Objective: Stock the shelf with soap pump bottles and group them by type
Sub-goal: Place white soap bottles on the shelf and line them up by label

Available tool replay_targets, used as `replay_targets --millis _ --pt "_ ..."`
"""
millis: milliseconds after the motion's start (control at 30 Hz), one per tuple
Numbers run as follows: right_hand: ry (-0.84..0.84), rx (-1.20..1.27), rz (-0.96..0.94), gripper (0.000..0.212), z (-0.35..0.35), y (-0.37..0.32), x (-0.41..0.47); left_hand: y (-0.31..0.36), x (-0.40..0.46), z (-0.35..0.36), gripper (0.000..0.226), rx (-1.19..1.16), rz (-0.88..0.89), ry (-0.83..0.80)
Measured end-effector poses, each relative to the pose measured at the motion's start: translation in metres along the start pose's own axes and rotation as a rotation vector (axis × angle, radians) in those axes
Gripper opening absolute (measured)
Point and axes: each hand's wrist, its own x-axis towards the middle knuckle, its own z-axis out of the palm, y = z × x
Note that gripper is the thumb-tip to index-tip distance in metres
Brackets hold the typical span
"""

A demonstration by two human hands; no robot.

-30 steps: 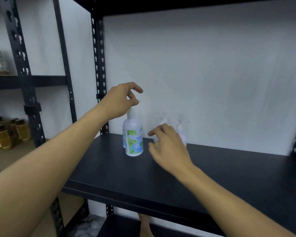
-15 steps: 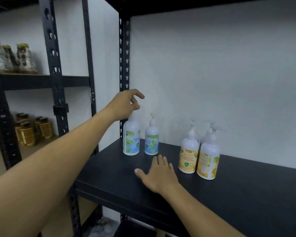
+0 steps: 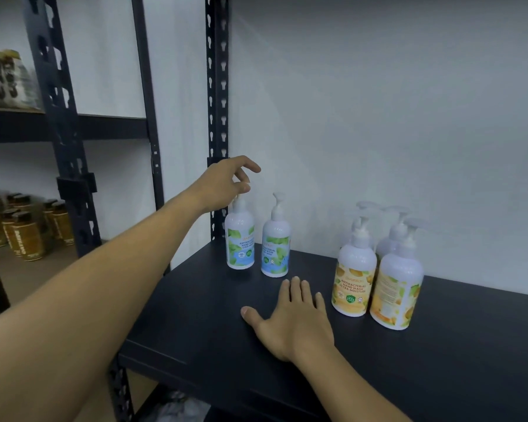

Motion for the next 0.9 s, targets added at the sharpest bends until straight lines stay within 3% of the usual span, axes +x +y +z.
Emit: replay_targets --millis 433,567,733,900 --pt "0.007 -0.007 0.001 0.106 0.000 -0.001 0.001 -0.018 0.005 0.030 0.039 -0.121 0.004 0.002" --pt "0.006 0.004 0.001 0.105 0.000 0.000 0.000 -0.020 -0.008 0.044 0.041 -0.176 -0.013 0.089" --pt "0.023 0.024 -0.002 0.105 0.000 0.000 -0.001 -0.030 -0.051 0.078 0.040 -0.440 -0.229 0.429" --pt "0.031 0.022 -0.002 0.104 0.001 0.000 -0.002 -0.045 -0.076 0.105 0.059 -0.524 -0.357 0.367"
